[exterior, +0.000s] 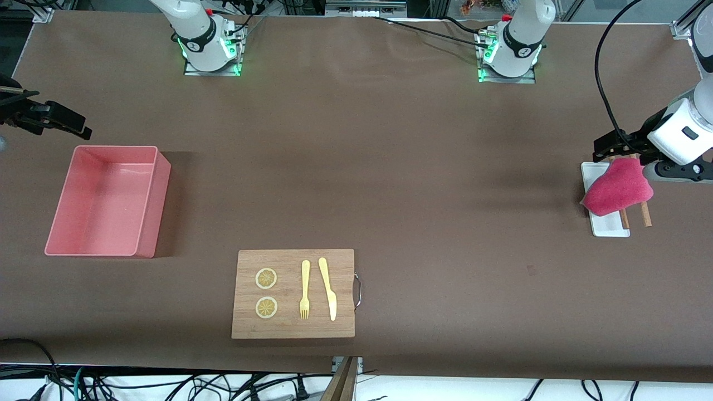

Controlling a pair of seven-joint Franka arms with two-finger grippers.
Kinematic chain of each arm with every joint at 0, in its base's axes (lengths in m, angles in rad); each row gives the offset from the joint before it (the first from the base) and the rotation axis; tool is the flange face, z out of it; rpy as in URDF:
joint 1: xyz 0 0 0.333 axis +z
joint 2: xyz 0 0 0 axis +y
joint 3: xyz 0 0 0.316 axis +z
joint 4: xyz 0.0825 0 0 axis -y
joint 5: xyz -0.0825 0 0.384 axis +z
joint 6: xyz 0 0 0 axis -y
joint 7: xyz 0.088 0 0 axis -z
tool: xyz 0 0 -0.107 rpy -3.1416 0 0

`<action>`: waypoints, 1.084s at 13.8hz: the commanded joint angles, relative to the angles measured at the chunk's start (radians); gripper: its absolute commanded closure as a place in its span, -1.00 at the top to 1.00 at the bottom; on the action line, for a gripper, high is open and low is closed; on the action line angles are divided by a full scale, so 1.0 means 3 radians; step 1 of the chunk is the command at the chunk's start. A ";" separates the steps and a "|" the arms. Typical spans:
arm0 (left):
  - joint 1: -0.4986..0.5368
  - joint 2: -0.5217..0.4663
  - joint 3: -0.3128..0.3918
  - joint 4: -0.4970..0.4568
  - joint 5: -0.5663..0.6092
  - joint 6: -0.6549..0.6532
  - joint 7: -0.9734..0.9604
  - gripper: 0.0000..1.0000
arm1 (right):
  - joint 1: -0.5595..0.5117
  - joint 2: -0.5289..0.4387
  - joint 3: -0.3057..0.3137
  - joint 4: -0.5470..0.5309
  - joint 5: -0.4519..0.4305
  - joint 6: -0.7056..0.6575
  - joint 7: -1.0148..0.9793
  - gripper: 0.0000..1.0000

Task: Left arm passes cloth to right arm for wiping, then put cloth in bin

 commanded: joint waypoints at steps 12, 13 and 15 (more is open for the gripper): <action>0.0043 0.0594 0.0019 0.0098 0.0259 -0.0401 -0.0099 1.00 | -0.0020 0.0006 0.0013 0.0030 -0.0007 -0.0002 0.0034 1.00; 0.0064 0.0722 0.0019 0.0098 0.0346 -0.0320 -0.0099 1.00 | -0.0020 0.0006 0.0013 0.0030 -0.0007 -0.0002 0.0034 1.00; 0.0064 0.0978 0.0019 0.0087 0.0591 -0.0181 -0.0109 1.00 | -0.0020 0.0006 0.0013 0.0025 -0.0007 -0.0002 0.0039 1.00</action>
